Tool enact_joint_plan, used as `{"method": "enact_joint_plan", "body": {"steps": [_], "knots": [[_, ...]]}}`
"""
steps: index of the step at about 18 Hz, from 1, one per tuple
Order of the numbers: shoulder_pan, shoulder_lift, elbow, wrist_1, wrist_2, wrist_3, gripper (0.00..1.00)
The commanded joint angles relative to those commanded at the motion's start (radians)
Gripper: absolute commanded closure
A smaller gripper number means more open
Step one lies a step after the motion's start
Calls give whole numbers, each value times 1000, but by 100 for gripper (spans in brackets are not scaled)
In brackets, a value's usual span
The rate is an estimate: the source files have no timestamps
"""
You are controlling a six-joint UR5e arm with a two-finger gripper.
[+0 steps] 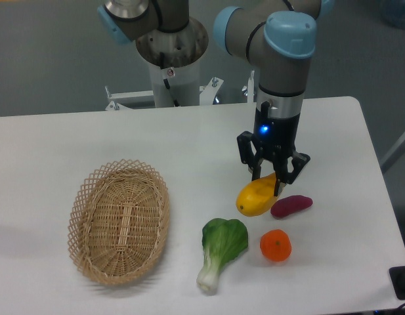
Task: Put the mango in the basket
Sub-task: 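Grasp the yellow mango with the gripper and lift it off the table, then carry the held mango over the wicker basket and lower it inside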
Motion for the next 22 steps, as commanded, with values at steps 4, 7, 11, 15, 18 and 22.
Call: {"method": "enact_joint_plan", "body": {"steps": [4,7,11,15,18,22], "knots": [[-3,2,-2,-2,3,-8,62],[-9,0,-8,0,3,-17,62],[-21,5,-18,-2,6,-66,62],[-72,12,-26,2,17,-165,62],[-127,6,-40,21,15,-268,62],[-213,2,-49,31,29,-386,62]]}}
